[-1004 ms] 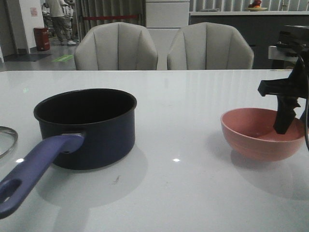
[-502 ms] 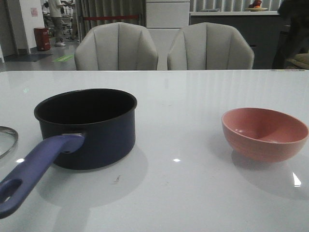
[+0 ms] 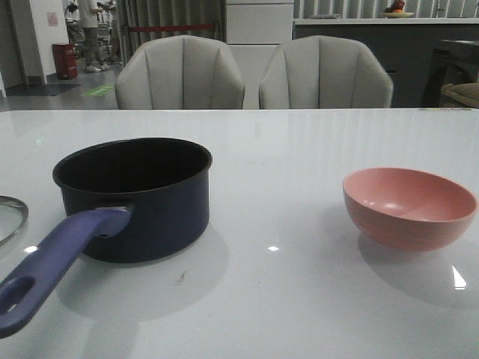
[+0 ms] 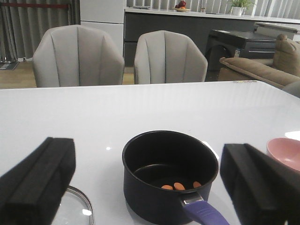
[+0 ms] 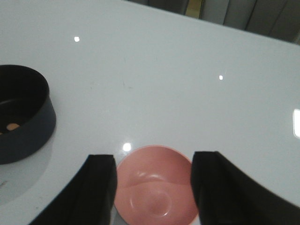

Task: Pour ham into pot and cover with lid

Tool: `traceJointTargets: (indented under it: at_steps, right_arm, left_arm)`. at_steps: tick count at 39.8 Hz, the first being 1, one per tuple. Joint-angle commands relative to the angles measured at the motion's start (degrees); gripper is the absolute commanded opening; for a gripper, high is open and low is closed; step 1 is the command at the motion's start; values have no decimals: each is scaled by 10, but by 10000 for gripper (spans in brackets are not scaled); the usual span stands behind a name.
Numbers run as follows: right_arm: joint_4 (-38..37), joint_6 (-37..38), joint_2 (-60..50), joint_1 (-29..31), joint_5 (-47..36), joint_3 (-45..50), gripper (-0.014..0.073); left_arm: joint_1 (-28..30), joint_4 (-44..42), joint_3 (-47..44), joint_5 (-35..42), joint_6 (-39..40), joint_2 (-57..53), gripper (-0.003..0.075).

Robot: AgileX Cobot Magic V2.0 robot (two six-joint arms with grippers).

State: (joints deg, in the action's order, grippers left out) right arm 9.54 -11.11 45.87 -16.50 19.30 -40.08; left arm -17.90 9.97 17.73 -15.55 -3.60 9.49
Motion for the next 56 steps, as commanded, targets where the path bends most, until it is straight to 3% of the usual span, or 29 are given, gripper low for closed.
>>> traceJointTargets:
  at_steps: [1,8,12,22,26,31,33,47,56]
  right_arm:
    - [6,-5,-73,-15,-71,29,470]
    - [6,-5,-232,-21,-80,156,470]
    - [10,-4,-307,-21,-133,227,470]
    - [11,-4,-344,-21,-160,280,456]
    - [11,-4,-344,-21,-147,280,340]
    - [11,-4,-344,-21,-128,280,117]
    - [11,-4,-344,-21,-117,280,147]
    - [11,-4,-344,-21,-117,280,145]
    - [11,-4,-344,-21,-117,280,145]
  left_arm:
    - [-4,3,14,41,-2,6,655]
    - [-4,3,14,42,-2,6,655]
    - [-4,3,14,42,-2,6,655]
    - [-4,3,14,37,-2,6,655]
    - [-4,3,14,34,-2,6,655]
    - [-4,3,14,34,-2,6,655]
    - [-4,3,14,36,-2,6,655]
    - [-4,3,16,49,-2,6,655]
    - [6,7,73,33,-1,49,655]
